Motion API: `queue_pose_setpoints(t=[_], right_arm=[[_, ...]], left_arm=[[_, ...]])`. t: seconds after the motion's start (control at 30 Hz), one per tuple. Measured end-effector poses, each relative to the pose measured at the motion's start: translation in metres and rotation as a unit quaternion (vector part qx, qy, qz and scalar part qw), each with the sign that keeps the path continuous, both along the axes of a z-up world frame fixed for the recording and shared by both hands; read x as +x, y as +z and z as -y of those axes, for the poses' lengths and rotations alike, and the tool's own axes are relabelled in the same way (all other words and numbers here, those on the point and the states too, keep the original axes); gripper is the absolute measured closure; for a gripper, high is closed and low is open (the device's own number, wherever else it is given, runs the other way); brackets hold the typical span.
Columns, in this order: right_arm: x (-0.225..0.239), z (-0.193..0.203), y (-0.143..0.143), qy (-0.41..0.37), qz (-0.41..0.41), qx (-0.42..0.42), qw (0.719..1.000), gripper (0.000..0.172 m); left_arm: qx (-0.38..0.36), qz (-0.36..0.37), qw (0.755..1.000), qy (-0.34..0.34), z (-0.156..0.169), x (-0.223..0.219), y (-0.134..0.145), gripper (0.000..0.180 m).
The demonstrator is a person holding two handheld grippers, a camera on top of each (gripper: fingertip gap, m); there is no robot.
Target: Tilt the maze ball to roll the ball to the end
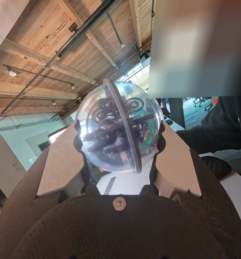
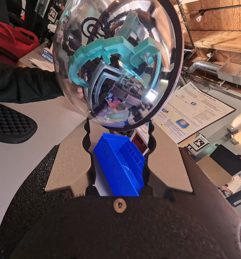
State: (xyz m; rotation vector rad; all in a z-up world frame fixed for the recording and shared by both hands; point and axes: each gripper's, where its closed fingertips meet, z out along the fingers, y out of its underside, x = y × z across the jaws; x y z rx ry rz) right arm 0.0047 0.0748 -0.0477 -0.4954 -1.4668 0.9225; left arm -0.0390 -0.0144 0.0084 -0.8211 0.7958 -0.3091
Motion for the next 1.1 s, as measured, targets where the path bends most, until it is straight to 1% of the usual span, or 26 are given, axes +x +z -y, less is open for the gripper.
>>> queue_pose_setpoints(t=[0.17, 0.43, 0.67, 0.87, 1.0, 1.1], right_arm=[[0.01, -0.008, 0.005, -0.018, 0.011, 0.006, 1.0, 0.089], [0.041, -0.021, 0.007, -0.047, 0.023, 0.006, 0.999, 0.089], [0.05, -0.019, 0.007, -0.035, 0.013, -0.015, 0.999, 0.088], [0.052, -0.016, 0.007, -0.01, 0.008, -0.041, 0.999, 0.087], [0.052, -0.015, 0.008, 0.008, 0.006, -0.071, 0.997, 0.079], [0.049, -0.013, 0.009, 0.017, 0.002, -0.082, 0.996, 0.079]], left_arm=[[-0.002, 0.011, 1.0, -0.015, -0.01, 0.005, 0.002, 0.071], [-0.038, 0.024, 0.998, -0.049, -0.033, 0.02, -0.005, 0.07], [-0.045, 0.038, 0.996, -0.066, -0.035, 0.027, -0.005, 0.07], [-0.082, 0.057, 0.993, -0.07, -0.039, 0.022, -0.012, 0.071], [-0.113, 0.06, 0.99, -0.06, -0.046, 0.02, -0.023, 0.071], [-0.114, 0.086, 0.987, -0.069, -0.045, 0.016, -0.021, 0.071]])
